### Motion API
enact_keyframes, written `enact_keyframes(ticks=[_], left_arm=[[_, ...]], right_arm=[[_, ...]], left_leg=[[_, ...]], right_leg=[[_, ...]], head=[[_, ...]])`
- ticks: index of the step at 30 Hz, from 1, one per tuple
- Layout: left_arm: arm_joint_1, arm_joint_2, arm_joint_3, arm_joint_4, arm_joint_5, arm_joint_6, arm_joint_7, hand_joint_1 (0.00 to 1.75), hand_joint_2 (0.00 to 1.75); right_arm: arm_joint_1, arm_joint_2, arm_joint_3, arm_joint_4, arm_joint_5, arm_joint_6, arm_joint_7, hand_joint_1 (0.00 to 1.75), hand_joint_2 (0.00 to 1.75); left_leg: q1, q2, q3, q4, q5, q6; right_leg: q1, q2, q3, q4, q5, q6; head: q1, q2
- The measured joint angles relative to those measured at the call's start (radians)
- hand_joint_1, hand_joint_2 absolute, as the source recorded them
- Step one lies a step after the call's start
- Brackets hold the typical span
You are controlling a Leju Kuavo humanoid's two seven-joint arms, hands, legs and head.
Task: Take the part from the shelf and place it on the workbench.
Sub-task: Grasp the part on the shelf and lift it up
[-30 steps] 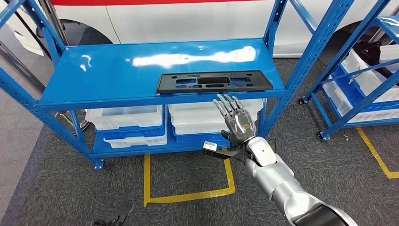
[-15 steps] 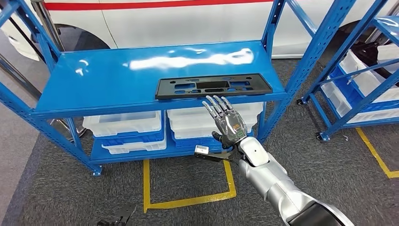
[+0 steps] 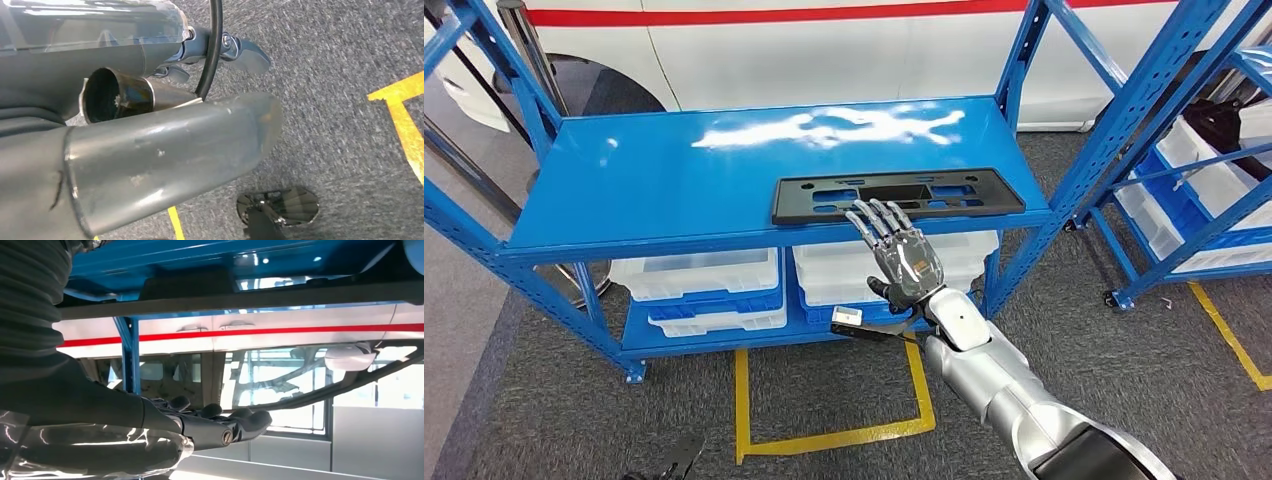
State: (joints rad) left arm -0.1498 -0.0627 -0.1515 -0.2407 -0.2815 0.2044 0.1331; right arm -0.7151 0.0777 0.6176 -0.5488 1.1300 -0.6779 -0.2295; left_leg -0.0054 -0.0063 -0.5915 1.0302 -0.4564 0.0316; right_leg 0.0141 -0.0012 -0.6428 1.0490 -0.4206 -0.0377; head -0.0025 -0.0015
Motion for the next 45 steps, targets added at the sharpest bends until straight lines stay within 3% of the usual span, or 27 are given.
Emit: enact_keyframes(ticks=[1,4,6,8,9,10,12,13,15,17,19,20,23,24,25,26,28,30,31,34,36,38,39,40,43,45], left_arm=[[-0.001,0.0,0.0,0.0,0.0,0.0,0.0,0.0,0.0],[-0.001,0.001,0.0,0.0,0.0,0.0,-0.001,0.0,0.0],[-0.001,0.001,0.0,0.0,0.0,0.001,-0.002,0.0,0.0],[0.002,0.002,0.0,0.0,0.0,0.001,-0.002,0.0,0.0],[0.005,0.003,0.0,0.0,0.0,0.001,-0.002,0.0,0.0],[0.006,0.003,0.0,0.0,0.0,0.001,-0.002,0.0,0.0],[0.007,0.005,0.0,0.0,0.0,0.001,-0.002,0.0,0.0],[0.007,0.005,0.0,0.001,0.0,0.001,-0.002,0.0,0.0],[0.006,0.005,0.0,0.001,0.0,0.001,-0.002,0.0,0.0],[0.007,0.005,0.0,0.001,0.0,0.001,-0.002,0.0,0.0],[0.008,0.006,0.0,0.002,0.0,0.003,-0.002,0.0,0.0],[0.008,0.007,0.0,0.002,0.0,0.003,-0.002,0.0,0.0],[0.008,0.007,0.0,0.002,0.0,0.004,-0.002,0.0,0.0],[0.01,0.007,0.0,0.002,0.0,0.004,-0.001,0.0,0.0],[0.011,0.007,0.001,0.002,0.0,0.004,-0.001,0.0,0.0],[0.011,0.008,0.001,0.002,0.0,0.004,-0.001,0.0,0.0],[0.011,0.006,0.001,0.002,0.0,0.005,-0.001,0.0,0.0],[0.009,0.003,0.001,0.003,0.0,0.005,-0.002,0.0,0.0],[0.009,0.002,0.002,0.003,0.0,0.004,-0.002,0.0,0.0],[0.01,0.004,0.002,0.003,0.0,0.002,-0.005,0.0,0.0],[0.008,0.005,0.002,0.003,0.0,-0.001,-0.013,0.0,0.0],[0.007,0.006,0.004,0.003,0.0,-0.005,-0.019,0.0,0.0],[0.008,0.006,0.006,0.003,0.0,-0.006,-0.02,0.0,0.0],[0.01,0.007,0.008,0.004,0.0,-0.006,-0.02,0.0,0.0],[0.013,0.009,0.013,0.004,0.002,-0.006,-0.021,0.0,0.0],[0.012,0.008,0.016,0.005,0.004,-0.006,-0.022,0.0,0.0]], right_arm=[[-0.001,0.0,0.0,0.0,-0.001,0.0,0.001,0.0,1.75],[-0.002,-0.001,0.001,-0.002,-0.007,0.0,0.008,0.0,1.75],[-0.005,-0.001,0.002,-0.002,-0.014,0.0,0.014,0.0,1.75],[-0.004,-0.001,0.002,-0.001,-0.021,0.0,0.02,0.0,1.75],[-0.002,-0.002,0.002,0.0,-0.023,0.001,0.024,0.0,1.75],[-0.001,-0.002,0.002,0.001,-0.026,0.001,0.026,0.0,1.75],[-0.002,-0.003,0.002,0.002,-0.031,0.003,0.031,0.0,1.75],[-0.003,-0.004,0.002,0.002,-0.033,0.004,0.034,0.0,1.75],[-0.005,-0.006,0.002,0.005,-0.037,0.006,0.042,0.0,1.75],[-0.006,-0.009,0.002,0.008,-0.04,0.008,0.051,0.0,1.75],[-0.006,-0.014,0.002,0.012,-0.042,0.01,0.059,0.0,1.75],[-0.007,-0.017,0.002,0.013,-0.044,0.011,0.063,0.0,1.75],[-0.005,-0.024,0.002,0.02,-0.046,0.017,0.069,0.0,1.75],[-0.002,-0.027,0.002,0.023,-0.046,0.022,0.072,0.0,1.75],[-0.001,-0.029,0.002,0.026,-0.047,0.029,0.077,0.0,1.75],[-0.001,-0.031,0.002,0.03,-0.048,0.036,0.081,0.0,1.75],[-0.002,-0.038,0.002,0.036,-0.051,0.046,0.089,0.0,1.75],[-0.004,-0.042,0.002,0.041,-0.053,0.054,0.094,0.0,1.75],[-0.005,-0.044,0.002,0.044,-0.053,0.057,0.096,0.0,1.75],[-0.008,-0.047,0.002,0.048,-0.056,0.07,0.104,0.0,1.75],[-0.013,-0.048,0.002,0.052,-0.056,0.089,0.113,0.0,1.75],[-0.016,-0.049,0.002,0.057,-0.054,0.114,0.131,0.0,1.75],[-0.016,-0.049,0.002,0.06,-0.052,0.127,0.143,0.0,1.75],[-0.016,-0.049,0.002,0.063,-0.049,0.138,0.155,0.43,1.75],[-0.019,-0.049,0.002,0.071,-0.042,0.158,0.179,1.74,1.75],[-0.022,-0.049,0.002,0.076,-0.039,0.173,0.191,1.75,1.75]], left_leg=[[0.0,0.001,0.001,-0.002,-0.001,-0.004],[0.0,0.005,-0.001,0.02,-0.021,-0.018],[0.004,0.005,-0.05,0.12,-0.062,-0.03],[0.012,0.005,-0.124,0.239,-0.094,-0.04],[0.016,0.006,-0.147,0.262,-0.085,-0.044],[0.019,0.006,-0.15,0.245,-0.055,-0.048],[0.025,0.007,-0.11,0.127,0.03,-0.055],[0.024,0.007,-0.083,0.067,0.055,-0.055],[0.021,0.005,-0.055,0.011,0.056,-0.043],[0.02,0.003,-0.05,0.005,0.042,-0.023],[0.021,0.001,-0.038,0.0,0.034,-0.008],[0.022,0.001,-0.031,-0.002,0.03,-0.002],[0.017,0.0,-0.01,-0.003,0.01,0.01],[0.013,-0.001,-0.001,-0.003,0.002,0.012],[0.01,-0.002,0.01,-0.003,-0.006,0.014],[0.005,-0.003,0.024,-0.003,-0.015,0.015],[-0.003,-0.004,0.05,-0.005,-0.034,0.015],[-0.004,-0.005,0.065,-0.013,-0.046,0.009],[-0.004,-0.005,0.069,-0.013,-0.045,0.004],[-0.006,-0.002,0.065,0.026,-0.031,-0.009],[-0.001,0.0,0.015,0.118,-0.05,-0.019],[0.008,0.0,-0.062,0.219,-0.105,-0.033],[0.013,0.0,-0.092,0.244,-0.123,-0.041],[0.018,0.0,-0.105,0.238,-0.116,-0.05],[0.031,0.002,-0.071,0.077,0.013,-0.073],[0.03,0.002,-0.056,0.012,0.043,-0.062]], right_leg=[[0.002,0.0,0.004,-0.01,-0.003,0.0],[-0.013,0.001,0.035,-0.043,-0.001,0.004],[-0.019,0.0,0.057,-0.057,-0.006,0.005],[-0.021,0.0,0.069,-0.056,-0.018,0.007],[-0.023,0.001,0.076,-0.054,-0.025,0.01],[-0.025,0.002,0.083,-0.05,-0.034,0.014],[-0.031,0.003,0.099,-0.041,-0.056,0.026],[-0.032,0.004,0.104,-0.035,-0.067,0.034],[-0.029,0.006,0.106,-0.029,-0.08,0.048],[-0.028,0.007,0.107,-0.026,-0.082,0.057],[-0.03,0.005,0.091,0.012,-0.084,0.062],[-0.03,0.004,0.065,0.058,-0.094,0.065],[-0.028,0.003,-0.061,0.238,-0.156,0.07],[-0.026,0.003,-0.092,0.264,-0.162,0.067],[-0.023,0.003,-0.105,0.255,-0.146,0.061],[-0.019,0.003,-0.099,0.209,-0.109,0.051],[-0.004,0.004,-0.064,0.078,-0.009,0.021],[0.009,0.006,-0.038,-0.006,0.039,-0.002],[0.012,0.007,-0.031,-0.02,0.039,-0.007],[0.001,0.008,0.013,-0.057,0.04,-0.011],[-0.008,0.006,0.04,-0.07,0.034,-0.011],[-0.013,0.006,0.051,-0.071,0.021,-0.01],[-0.015,0.007,0.056,-0.069,0.014,-0.006],[-0.018,0.008,0.061,-0.065,0.005,-0.001],[-0.03,0.009,0.077,-0.039,-0.028,0.021],[-0.031,0.01,0.071,-0.02,-0.044,0.036]], head=[[-0.001,0.0],[-0.001,0.0],[-0.002,0.0],[-0.002,0.0],[-0.002,0.0],[-0.002,0.0],[-0.002,0.0],[-0.004,0.0],[-0.006,0.0],[-0.007,0.0],[-0.006,0.0],[-0.005,0.0],[-0.005,0.0],[-0.005,0.0],[-0.005,0.0],[-0.005,0.0],[-0.007,0.0],[-0.009,0.0],[-0.01,0.0],[-0.009,0.0],[-0.011,0.0],[-0.012,0.0],[-0.012,0.0],[-0.012,0.0],[-0.012,0.0],[-0.014,0.0]])
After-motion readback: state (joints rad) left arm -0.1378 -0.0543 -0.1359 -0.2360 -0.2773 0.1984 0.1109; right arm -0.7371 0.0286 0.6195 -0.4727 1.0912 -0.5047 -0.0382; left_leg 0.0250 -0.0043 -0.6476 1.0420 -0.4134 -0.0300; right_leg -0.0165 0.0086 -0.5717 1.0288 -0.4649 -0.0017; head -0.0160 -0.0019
